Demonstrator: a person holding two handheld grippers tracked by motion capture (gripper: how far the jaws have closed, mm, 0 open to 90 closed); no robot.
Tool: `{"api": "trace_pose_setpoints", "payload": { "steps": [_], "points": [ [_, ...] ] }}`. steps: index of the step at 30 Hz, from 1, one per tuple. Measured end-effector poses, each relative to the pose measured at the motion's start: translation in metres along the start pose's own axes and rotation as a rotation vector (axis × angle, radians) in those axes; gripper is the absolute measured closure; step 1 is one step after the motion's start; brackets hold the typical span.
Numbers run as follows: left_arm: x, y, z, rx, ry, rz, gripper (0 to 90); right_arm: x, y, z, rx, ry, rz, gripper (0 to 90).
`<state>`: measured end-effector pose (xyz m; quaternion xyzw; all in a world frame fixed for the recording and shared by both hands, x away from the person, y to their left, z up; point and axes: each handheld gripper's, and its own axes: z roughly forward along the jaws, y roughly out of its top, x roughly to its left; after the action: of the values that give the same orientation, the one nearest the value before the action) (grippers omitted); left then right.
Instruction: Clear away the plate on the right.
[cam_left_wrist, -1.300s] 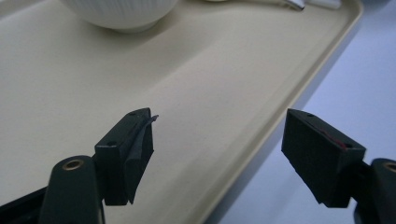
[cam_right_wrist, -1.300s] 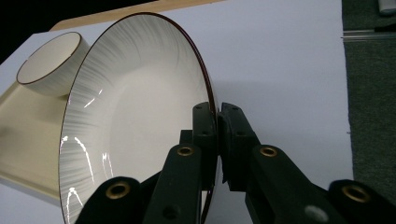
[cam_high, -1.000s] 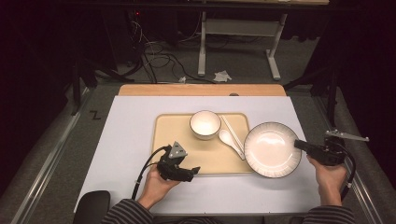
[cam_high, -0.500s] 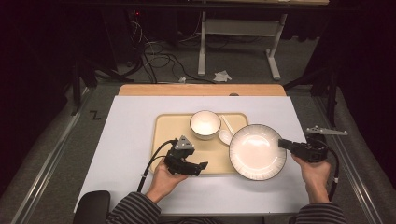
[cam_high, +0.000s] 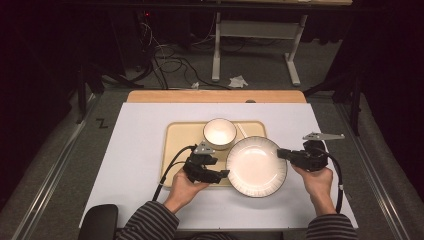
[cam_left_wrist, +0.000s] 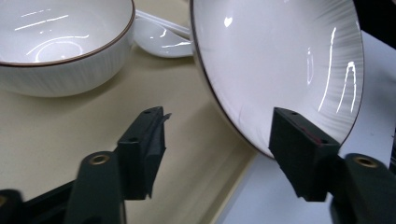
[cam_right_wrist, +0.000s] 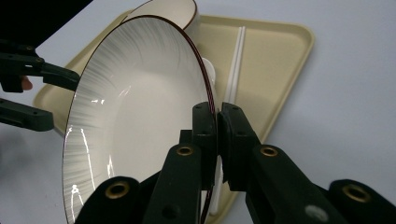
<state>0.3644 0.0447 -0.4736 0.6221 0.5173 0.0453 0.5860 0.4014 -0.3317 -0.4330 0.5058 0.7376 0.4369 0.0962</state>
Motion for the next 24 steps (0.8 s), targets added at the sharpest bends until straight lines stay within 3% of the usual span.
{"api": "trace_pose_setpoints", "payload": {
  "steps": [7, 14, 18, 20, 24],
  "points": [
    [-0.007, 0.005, 0.006, 0.009, -0.014, -0.010, 47.1, 0.023, 0.006, 0.015, 0.021, 0.035, -0.058, 87.3],
    [-0.009, 0.008, 0.015, 0.027, -0.044, -0.055, 59.5, 0.042, 0.011, 0.032, 0.050, 0.076, -0.110, 87.2],
    [-0.007, 0.009, 0.020, 0.028, -0.027, -0.074, 69.6, 0.050, 0.013, 0.038, 0.068, 0.094, -0.123, 87.3],
    [-0.005, 0.009, 0.022, 0.031, -0.014, -0.075, 71.4, 0.053, 0.014, 0.040, 0.070, 0.099, -0.127, 87.2],
    [-0.001, 0.012, 0.025, 0.043, -0.011, -0.114, 76.1, 0.057, 0.016, 0.043, 0.069, 0.108, -0.135, 87.3]
  ]
}}
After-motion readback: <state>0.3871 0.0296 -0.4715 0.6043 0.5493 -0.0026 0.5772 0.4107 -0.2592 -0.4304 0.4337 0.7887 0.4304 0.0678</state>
